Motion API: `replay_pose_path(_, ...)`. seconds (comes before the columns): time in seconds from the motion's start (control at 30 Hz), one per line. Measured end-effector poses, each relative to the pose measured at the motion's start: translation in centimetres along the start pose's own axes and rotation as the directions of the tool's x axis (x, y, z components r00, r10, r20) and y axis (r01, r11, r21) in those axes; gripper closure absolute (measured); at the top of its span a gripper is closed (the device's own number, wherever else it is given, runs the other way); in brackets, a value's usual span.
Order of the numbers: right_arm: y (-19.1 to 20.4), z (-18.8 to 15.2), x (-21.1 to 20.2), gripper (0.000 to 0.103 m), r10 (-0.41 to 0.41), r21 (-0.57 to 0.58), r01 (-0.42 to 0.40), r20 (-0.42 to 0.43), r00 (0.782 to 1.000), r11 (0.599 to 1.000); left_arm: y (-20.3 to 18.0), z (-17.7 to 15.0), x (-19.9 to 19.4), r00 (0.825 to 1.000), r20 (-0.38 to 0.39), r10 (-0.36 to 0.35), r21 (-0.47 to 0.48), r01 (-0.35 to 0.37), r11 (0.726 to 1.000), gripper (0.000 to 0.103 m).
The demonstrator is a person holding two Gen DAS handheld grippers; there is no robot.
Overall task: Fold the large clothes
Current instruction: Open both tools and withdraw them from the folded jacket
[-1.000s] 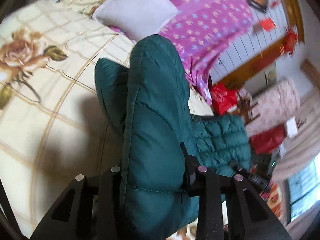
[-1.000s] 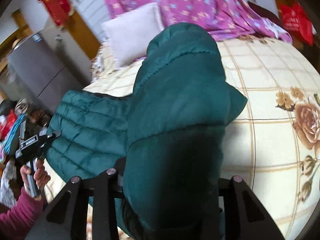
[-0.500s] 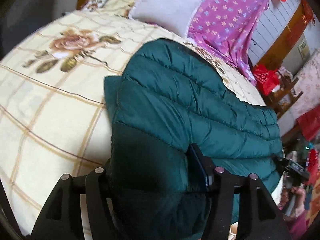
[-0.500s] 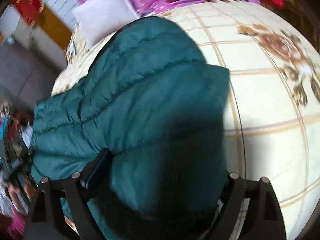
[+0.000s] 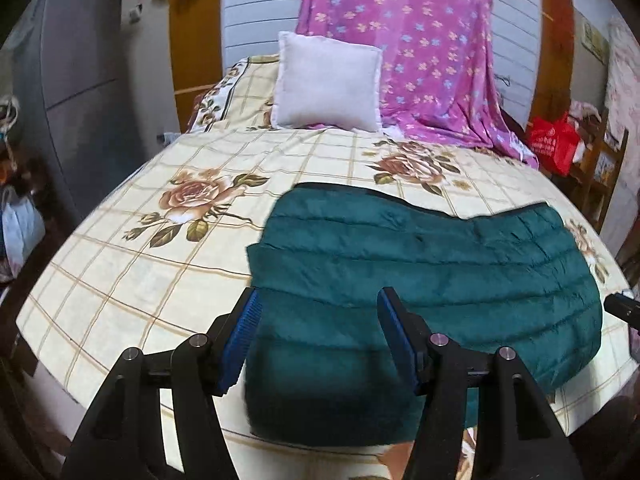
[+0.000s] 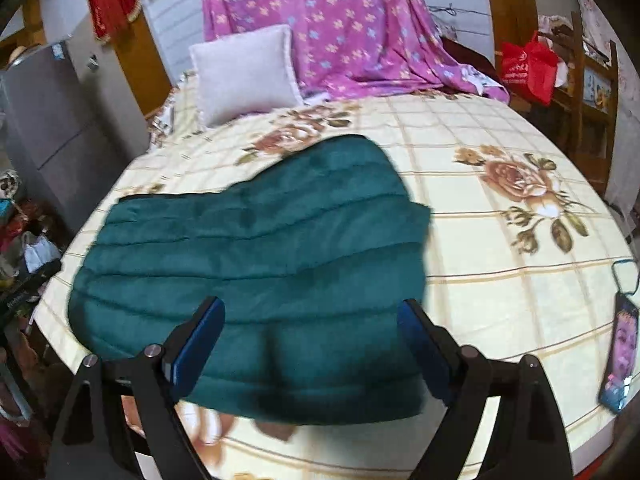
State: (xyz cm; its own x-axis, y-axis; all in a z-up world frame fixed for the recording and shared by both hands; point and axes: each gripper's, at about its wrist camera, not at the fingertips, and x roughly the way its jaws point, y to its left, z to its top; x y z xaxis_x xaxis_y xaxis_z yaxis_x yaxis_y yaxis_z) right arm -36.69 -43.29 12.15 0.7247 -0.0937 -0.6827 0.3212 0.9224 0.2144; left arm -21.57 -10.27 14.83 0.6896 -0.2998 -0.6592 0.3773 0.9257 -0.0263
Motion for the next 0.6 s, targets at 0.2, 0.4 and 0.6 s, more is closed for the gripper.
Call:
replay_pose_path(0.2,5.1,-1.9,0.4,0.012,0.009,-0.056,-0.007,0.031,0.999,0.998,-3.6,-1.7,0.0,1.000,-0.016,-0.011,0.041,0.011,0.999,0.063)
replay_pose_path(0.4,7.9,-3.6,0.1,0.012,-0.034,-0.112,0.042,0.071,0.997,0.993,-5.1,-2.9,-0.4,1.000,-0.007,-0.009,0.044,0.009,0.999,0.063)
replay_pose_path(0.6,8.7,-4.6,0.7,0.012,-0.043,-0.110,0.049,0.058,0.997,0.993,-5.1,-3.6,-0.2,1.000,-0.016,-0.017,0.021,0.017,1.000,0.063)
